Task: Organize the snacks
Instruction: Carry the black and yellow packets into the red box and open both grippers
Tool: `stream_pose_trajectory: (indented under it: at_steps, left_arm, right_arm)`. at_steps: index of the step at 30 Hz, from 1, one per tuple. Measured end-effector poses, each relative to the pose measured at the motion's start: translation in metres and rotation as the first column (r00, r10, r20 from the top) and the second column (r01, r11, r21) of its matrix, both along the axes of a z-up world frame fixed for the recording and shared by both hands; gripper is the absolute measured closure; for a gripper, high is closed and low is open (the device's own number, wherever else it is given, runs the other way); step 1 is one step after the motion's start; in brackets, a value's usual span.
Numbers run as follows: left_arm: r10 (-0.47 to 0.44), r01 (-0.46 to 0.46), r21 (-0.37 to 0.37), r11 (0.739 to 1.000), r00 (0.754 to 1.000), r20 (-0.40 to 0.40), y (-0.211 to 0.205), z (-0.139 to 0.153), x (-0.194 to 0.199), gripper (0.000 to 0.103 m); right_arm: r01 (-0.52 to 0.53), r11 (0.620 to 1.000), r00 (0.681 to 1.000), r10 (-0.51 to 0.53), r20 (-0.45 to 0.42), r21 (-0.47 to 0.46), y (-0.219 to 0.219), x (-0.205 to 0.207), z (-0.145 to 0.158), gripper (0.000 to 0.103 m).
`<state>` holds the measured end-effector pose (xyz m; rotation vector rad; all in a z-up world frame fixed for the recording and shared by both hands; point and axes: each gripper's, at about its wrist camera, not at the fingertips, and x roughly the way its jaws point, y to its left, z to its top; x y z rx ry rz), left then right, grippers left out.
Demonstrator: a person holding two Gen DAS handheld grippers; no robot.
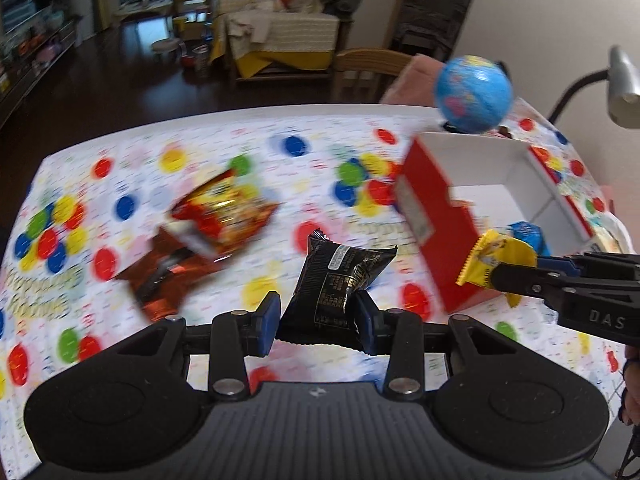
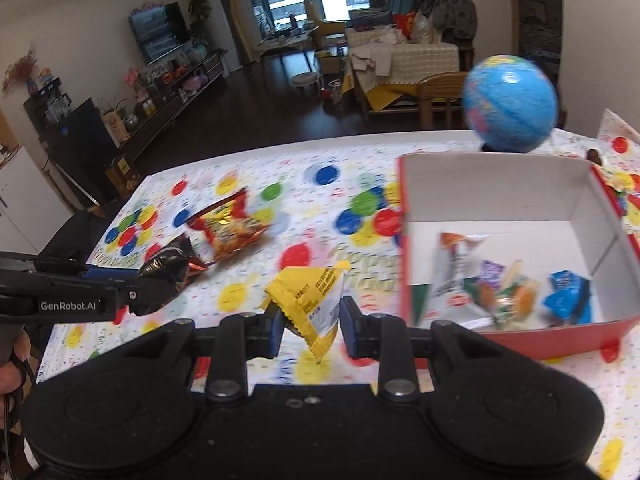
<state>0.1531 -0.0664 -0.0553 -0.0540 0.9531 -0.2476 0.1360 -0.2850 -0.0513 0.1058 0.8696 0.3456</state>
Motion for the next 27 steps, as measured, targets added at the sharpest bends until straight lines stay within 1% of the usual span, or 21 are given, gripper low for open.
stream_pose_trajectory:
  at_steps: [7,12,20,27]
  left_arm:
    - [-0.08,0.079,0.021,0.997,0.997,0.023,-0.073,0.009,0.012,0.064]
    - [-0.106,0.105,0.042,0.994,0.994,0.02,-0.114,0.009,0.026,0.064]
    - [-0.142,0.139,0.075,0.987,0.99,0.028,-0.164,0.005,0.053,0.064]
    - [-0.178,0.175,0.103,0.979,0.984,0.02,-0.201,-0.007,0.076,0.064]
  right_arm:
    - [0.046,0.999,0.999,-0.046,0.017,-0.008,-0.055,0.008,0.001,0.076]
    - [0.092,0.996,0.996,-0.092,0.021,-0.021,-0.092,0.019,-0.002,0.076]
    - [0.154,0.987,0.988,-0.153,0.024,-0.048,-0.146,0.04,-0.015,0.076]
    - [0.19,0.979,0.982,-0.19,0.004,-0.067,-0.178,0.057,-0.031,0.075]
